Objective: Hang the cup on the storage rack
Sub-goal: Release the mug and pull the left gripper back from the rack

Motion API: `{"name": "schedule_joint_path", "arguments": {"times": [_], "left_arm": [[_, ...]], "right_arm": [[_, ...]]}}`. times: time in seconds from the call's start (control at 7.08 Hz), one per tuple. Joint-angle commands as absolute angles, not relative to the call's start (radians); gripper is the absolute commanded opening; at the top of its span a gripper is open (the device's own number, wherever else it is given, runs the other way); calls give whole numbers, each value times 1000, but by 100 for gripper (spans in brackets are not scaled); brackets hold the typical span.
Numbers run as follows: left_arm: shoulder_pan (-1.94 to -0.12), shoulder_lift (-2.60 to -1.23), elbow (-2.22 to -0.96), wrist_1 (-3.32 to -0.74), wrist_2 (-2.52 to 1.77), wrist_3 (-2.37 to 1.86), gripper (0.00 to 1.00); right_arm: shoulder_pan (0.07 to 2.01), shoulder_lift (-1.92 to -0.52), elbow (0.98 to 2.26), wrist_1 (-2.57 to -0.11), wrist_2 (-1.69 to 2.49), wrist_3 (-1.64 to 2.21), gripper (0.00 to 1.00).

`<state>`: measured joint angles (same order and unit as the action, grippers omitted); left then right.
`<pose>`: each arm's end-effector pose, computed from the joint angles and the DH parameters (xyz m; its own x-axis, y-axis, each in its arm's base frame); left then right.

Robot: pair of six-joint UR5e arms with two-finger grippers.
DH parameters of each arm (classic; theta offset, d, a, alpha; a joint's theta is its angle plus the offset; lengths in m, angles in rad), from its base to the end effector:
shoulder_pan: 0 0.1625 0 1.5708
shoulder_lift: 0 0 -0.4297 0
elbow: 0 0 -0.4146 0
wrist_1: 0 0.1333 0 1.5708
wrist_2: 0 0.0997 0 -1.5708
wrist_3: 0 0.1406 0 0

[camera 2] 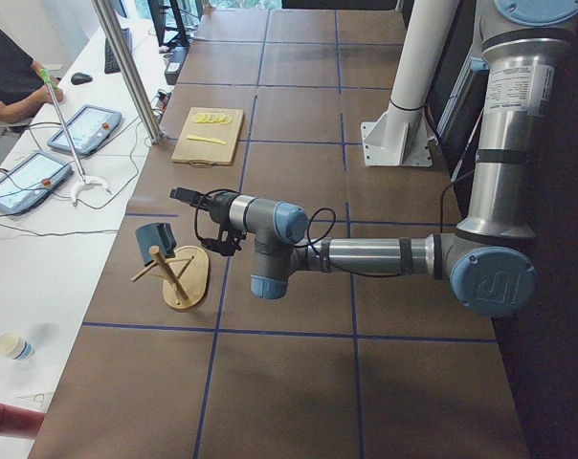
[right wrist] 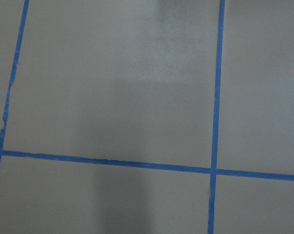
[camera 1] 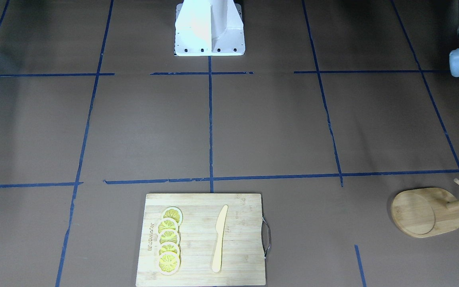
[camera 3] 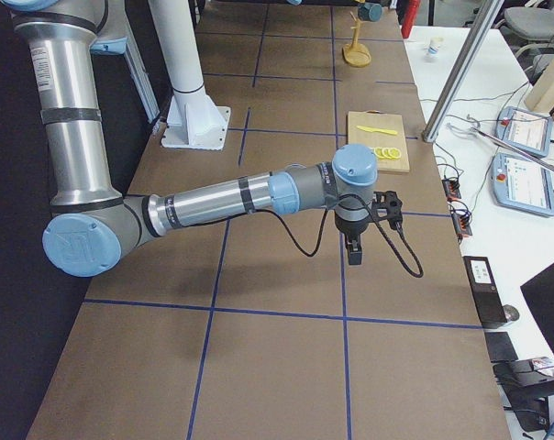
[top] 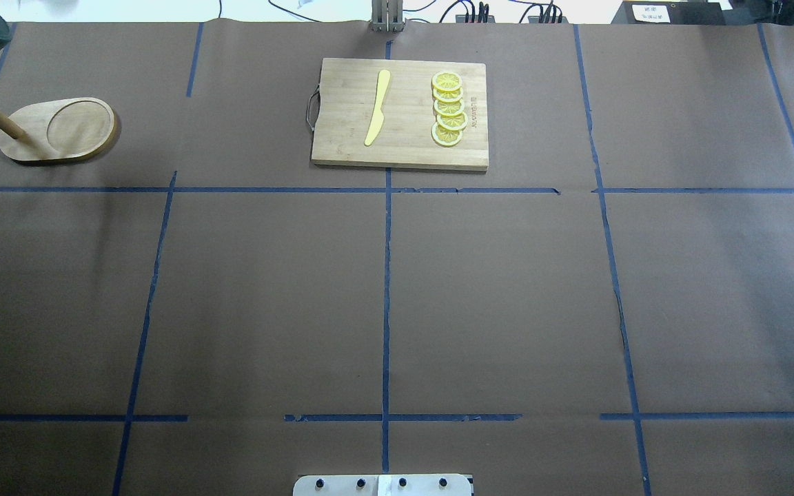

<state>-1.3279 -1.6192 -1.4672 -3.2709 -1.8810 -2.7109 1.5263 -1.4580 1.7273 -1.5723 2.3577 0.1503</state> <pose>0.0472 -0.5662 0.5052 -0.7808 -0.4466 -0.4369 0.3392 0.2843 -0.8967 0.0083 -0.5714 0.5485 0.6956 -0.0719 0.7148 -0.0619 0.9853 0.1594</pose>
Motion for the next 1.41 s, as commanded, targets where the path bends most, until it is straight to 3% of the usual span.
{"name": "schedule_joint_path", "arguments": {"times": [0.0, 0.28, 0.56, 0.85, 1.27], "left_arm": [[-1402, -1611, -1585, -3055, -1982, -2276, 100], [-1533, -1608, -1785, -2691, -2083, -1817, 100], [-1574, -1553, -1912, -2496, -2108, -1419, 100], [-1585, -1417, -1895, -2478, -2102, -917, 100], [-1623, -1397, -1893, -2082, -2144, -321, 100]], "right_arm": [[1526, -1468, 1727, -1572, 2359, 150, 100], [1526, -1477, 1727, -1571, 2359, 150, 100], [1526, -1485, 1721, -1571, 2359, 149, 100], [1526, -1488, 1692, -1571, 2356, 138, 100], [1526, -1500, 1681, -1571, 2361, 133, 100]]}}
